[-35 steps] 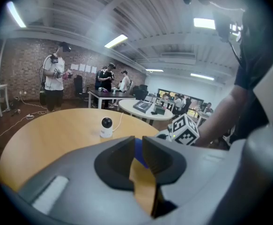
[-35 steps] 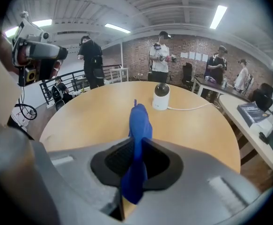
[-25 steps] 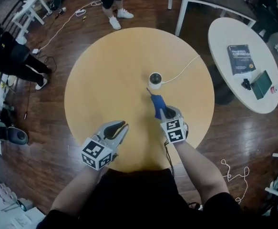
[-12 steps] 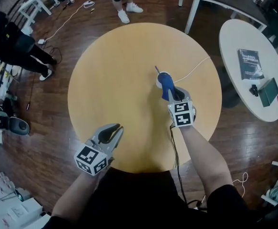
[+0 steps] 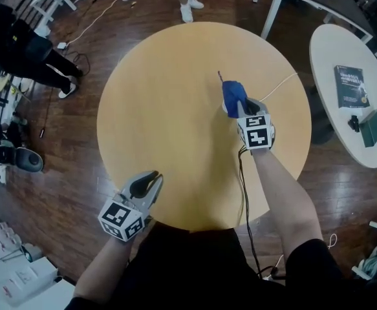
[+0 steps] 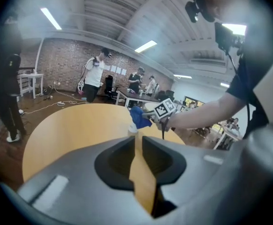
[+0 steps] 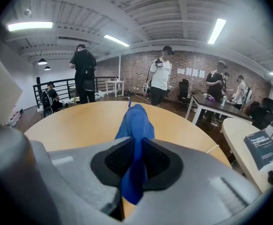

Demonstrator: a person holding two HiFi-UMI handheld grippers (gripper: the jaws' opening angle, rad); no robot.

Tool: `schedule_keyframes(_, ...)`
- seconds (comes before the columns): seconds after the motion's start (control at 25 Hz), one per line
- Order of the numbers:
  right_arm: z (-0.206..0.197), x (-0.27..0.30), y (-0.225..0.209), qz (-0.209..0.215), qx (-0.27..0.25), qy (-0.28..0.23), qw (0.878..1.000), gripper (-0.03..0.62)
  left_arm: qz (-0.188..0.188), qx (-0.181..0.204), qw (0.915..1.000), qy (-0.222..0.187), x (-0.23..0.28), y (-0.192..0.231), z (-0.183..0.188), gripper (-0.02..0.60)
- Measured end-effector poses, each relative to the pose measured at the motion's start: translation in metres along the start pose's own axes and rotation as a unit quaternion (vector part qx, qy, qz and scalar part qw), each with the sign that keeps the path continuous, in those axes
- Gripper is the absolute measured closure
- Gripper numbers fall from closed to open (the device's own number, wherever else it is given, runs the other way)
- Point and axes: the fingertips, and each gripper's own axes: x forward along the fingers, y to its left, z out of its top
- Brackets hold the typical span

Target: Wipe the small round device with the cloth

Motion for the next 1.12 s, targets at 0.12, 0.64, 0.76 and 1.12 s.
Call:
schedule_keyframes(0.12, -0.001, 0.007, 0.000, -0.001, 0.001, 0.014, 1.000, 0.546, 0.010, -0.006, 0.9999, -0.002, -0.006, 0.005, -0.002, 0.529)
schedule_keyframes(0.64, 0.000, 0.010, 0.022, 0.021, -0.035, 0.034, 0.999, 0.546, 0.011, -0.021, 0.9997, -0.010, -0.006, 0.004, -0.004, 0.529)
schedule_keyframes(0.76, -0.003, 0.010, 0.034, 0.038, -0.054, 0.042, 0.997, 0.546, 0.010, -0.019, 0.9997, -0.010, -0.006, 0.004, -0.002, 0.529)
schedule_keyframes(1.12, -0.028, 0.018, 0.053, 0.065, -0.045, 0.063, 0.995, 0.545, 0.012, -0.025, 0.9996, -0.005, -0.008, 0.001, -0.009, 0.529)
